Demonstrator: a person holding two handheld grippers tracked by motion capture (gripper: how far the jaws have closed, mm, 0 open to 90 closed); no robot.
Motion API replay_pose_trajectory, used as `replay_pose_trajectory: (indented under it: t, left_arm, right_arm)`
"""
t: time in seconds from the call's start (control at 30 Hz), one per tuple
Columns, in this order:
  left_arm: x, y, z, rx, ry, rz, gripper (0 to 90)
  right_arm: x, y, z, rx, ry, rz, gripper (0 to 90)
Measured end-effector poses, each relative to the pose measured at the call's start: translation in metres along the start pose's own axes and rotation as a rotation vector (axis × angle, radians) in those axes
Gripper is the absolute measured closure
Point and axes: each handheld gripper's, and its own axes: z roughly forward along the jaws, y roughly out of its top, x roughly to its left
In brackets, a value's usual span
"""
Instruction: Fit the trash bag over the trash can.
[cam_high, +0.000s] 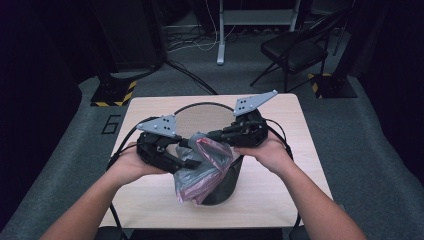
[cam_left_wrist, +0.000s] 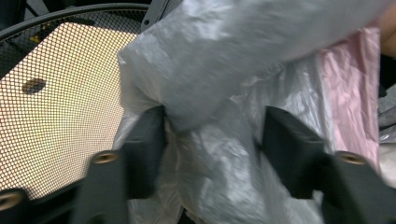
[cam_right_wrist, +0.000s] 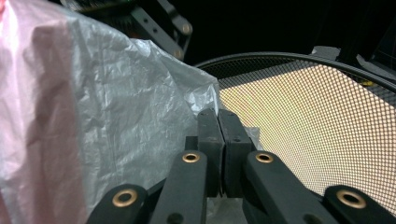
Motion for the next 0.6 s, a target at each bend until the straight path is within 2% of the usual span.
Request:
replay_pose_trajectory:
  t: [0.1, 0.17, 0.23, 0.27, 0.33, 0.37, 0.43, 0.47, 0.6]
  left_arm:
    - [0.002, 0.001, 0.0, -0.001, 0.0, 0.012, 67.8]
    - [0.004, 0.001, -0.001, -0.004, 0.009, 0.019, 77.9]
    - [0.007, 0.001, -0.004, -0.003, 0.04, 0.029, 85.4]
    - [0.007, 0.001, -0.004, -0.003, 0.04, 0.029, 87.3]
    - [0.013, -0.001, -0.005, -0.003, 0.058, 0.002, 87.7]
    - [0.015, -0.002, -0.005, -0.004, 0.074, -0.01, 87.8]
    - [0.018, -0.003, -0.005, -0.006, 0.104, -0.028, 87.9]
    - [0.02, -0.003, -0.005, -0.012, 0.108, -0.041, 87.9]
    - [0.027, -0.005, -0.004, -0.001, 0.154, -0.067, 87.9]
  right_arm:
    - [0.001, 0.001, 0.0, -0.001, 0.006, -0.004, 88.4]
    - [0.0, 0.001, -0.002, -0.002, 0.002, -0.004, 88.4]
    - [0.0, 0.001, -0.004, -0.002, -0.006, -0.012, 88.3]
    - [0.0, 0.001, -0.004, -0.002, -0.006, -0.012, 88.3]
    - [-0.004, 0.0, -0.007, -0.003, -0.03, -0.007, 87.2]
    - [-0.005, 0.0, -0.008, -0.001, -0.035, -0.005, 84.7]
    - [-0.005, 0.0, -0.011, -0.003, -0.079, 0.005, 72.0]
    - [-0.005, 0.0, -0.015, -0.014, -0.084, 0.009, 70.4]
    - [0.004, 0.006, -0.032, -0.038, -0.092, -0.025, 67.2]
